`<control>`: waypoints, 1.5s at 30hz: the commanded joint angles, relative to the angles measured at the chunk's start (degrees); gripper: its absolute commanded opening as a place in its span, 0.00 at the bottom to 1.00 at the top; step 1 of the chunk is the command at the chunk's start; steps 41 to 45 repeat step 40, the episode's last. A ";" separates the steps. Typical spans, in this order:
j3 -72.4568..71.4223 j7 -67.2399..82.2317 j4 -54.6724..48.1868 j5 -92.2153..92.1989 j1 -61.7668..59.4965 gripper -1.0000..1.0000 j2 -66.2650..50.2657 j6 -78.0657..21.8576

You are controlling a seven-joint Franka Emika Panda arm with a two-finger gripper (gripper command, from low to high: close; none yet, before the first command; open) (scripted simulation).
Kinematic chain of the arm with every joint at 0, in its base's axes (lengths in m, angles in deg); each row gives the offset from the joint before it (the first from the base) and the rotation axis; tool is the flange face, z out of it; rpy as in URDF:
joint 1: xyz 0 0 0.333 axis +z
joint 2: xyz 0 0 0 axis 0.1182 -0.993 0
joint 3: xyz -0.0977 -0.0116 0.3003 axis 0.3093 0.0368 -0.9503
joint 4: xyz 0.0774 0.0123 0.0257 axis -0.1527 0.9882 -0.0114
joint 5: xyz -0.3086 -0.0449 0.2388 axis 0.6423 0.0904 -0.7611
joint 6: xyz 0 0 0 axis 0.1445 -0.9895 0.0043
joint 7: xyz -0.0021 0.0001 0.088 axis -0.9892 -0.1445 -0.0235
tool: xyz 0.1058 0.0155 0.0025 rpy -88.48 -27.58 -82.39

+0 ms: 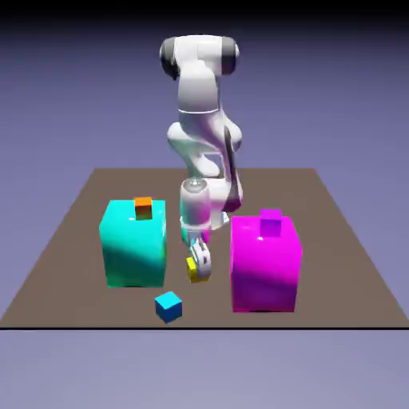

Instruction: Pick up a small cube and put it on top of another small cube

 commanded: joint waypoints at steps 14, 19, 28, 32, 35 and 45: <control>0.87 14.26 -9.49 -4.36 3.10 0.00 19.37 -24.45; -1.77 25.87 -18.88 -6.00 5.14 0.00 23.77 -36.91; -13.35 44.26 -32.98 -6.24 6.36 0.00 29.79 -59.33; -18.56 44.87 -32.96 -4.73 5.09 0.00 29.38 -61.83; -19.48 44.38 -28.19 -4.42 5.17 0.00 26.59 -54.36; -19.60 44.31 -27.55 -4.38 5.18 1.00 26.21 -53.36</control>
